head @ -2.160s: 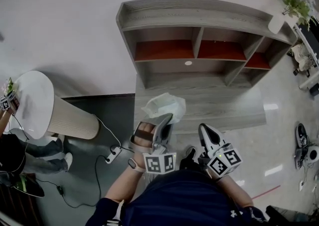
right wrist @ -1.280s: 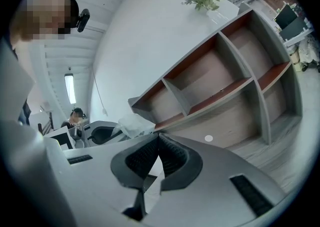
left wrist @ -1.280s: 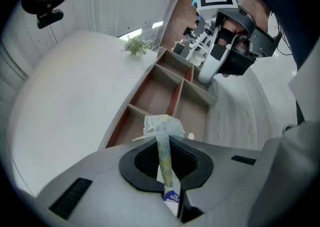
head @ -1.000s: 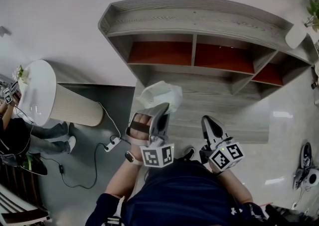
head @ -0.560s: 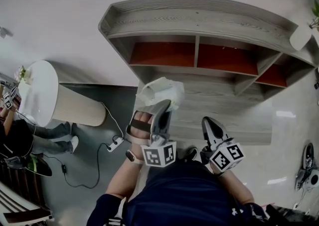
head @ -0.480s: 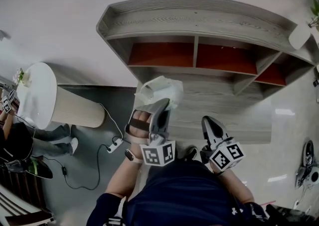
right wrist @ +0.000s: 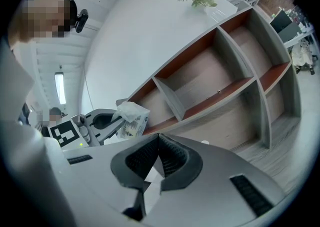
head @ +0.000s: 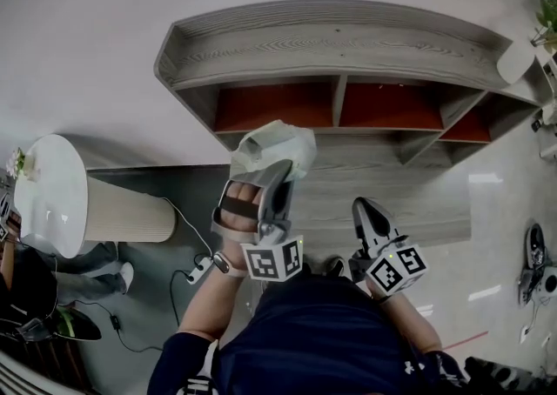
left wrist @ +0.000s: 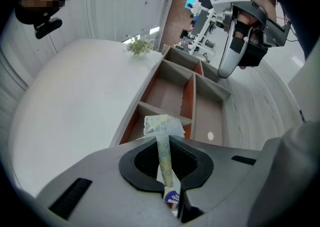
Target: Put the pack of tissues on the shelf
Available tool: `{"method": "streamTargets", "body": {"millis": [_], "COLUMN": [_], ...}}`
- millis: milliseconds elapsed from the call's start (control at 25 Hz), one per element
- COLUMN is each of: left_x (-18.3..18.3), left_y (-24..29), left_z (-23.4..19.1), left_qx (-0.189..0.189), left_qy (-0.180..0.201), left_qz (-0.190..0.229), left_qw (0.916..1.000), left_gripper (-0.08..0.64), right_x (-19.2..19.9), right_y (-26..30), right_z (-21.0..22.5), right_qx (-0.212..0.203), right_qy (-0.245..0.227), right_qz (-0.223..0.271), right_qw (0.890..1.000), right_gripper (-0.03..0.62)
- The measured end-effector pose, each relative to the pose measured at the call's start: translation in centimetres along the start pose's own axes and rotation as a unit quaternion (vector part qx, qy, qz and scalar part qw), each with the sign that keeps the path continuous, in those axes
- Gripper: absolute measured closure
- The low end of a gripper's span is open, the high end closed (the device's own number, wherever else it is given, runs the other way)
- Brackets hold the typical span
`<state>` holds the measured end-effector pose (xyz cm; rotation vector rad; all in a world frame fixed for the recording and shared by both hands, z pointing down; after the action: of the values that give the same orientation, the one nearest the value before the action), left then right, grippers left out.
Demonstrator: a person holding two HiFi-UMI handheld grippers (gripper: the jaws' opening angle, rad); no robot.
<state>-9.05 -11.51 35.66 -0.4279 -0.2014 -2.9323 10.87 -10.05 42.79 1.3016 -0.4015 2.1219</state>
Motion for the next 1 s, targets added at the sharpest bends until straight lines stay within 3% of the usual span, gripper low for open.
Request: {"method": "streamTargets", "body": {"millis": [280,640,1000], "left_x": [0.8,1.8,1.6], "left_y": [3.0,6.6,10.6], "left_z": [-1.4,-0.1,2.6], "left_qx": [-0.026,-0.006,0.033], "left_qy": [0.062,0.127,0.138], "left_qz": [0.012,0.030,0.026], "left_qw": [0.9977,0.9915,0.9895], "left_gripper": [0.532,0.532,0.532], "right_x": [-0.5,-0.5,-0.5], "right_y": [1.0,1.4,1.0], "right_z": [-0.3,-0.4,0.1], "right_qx": [0.023,0.044,0.072], "right_qy": [-0.001,0.001,0.003], "right_qz": [0.009,0.016,0.020], "right_qw": [1.000,0.999,0.997], "right_gripper": [0.581,0.581,0.581]}}
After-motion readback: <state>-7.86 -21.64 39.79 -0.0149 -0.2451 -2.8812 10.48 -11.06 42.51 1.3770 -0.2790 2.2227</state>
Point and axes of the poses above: the fingertips, and each gripper's own axes: y forward along the fingers, z to its right, x out of its underside, the point moved 8 cm from there along -y, backward along the fingers
